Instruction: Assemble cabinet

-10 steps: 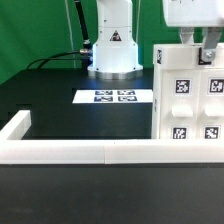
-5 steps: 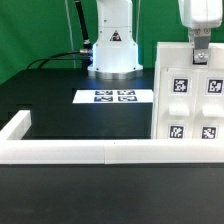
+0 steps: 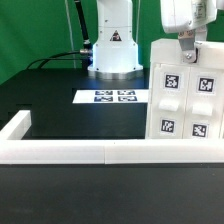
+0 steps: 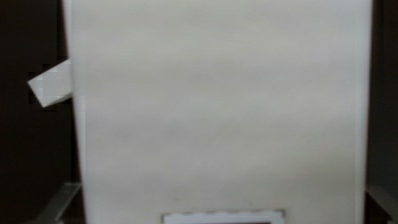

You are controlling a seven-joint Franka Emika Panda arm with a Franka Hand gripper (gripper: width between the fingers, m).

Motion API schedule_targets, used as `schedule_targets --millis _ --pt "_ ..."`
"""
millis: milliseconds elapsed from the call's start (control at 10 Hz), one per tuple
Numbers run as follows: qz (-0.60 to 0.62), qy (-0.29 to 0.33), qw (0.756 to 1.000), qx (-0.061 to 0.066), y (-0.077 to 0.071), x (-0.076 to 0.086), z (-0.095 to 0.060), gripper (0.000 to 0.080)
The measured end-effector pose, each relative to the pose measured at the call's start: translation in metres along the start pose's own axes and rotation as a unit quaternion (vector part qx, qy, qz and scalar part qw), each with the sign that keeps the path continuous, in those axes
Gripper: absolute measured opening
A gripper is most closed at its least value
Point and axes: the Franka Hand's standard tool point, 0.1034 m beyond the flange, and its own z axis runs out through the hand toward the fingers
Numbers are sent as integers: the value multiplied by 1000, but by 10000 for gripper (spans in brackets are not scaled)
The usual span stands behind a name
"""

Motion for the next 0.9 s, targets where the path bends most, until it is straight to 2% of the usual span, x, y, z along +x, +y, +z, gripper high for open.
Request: schedule_targets --millis 100,200,300,500,600,900 --pt "-15 -1 1000 1 0 -1 0 552" --pt "-24 -1 1000 1 1 -2 0 621" --pt "-26 -4 1000 2 3 -6 -3 764" --pt "-32 -15 999 6 5 -17 -17 790" --pt "-34 -22 999 9 4 -24 -26 797" --pt "-40 -35 998 20 -4 -35 -43 797"
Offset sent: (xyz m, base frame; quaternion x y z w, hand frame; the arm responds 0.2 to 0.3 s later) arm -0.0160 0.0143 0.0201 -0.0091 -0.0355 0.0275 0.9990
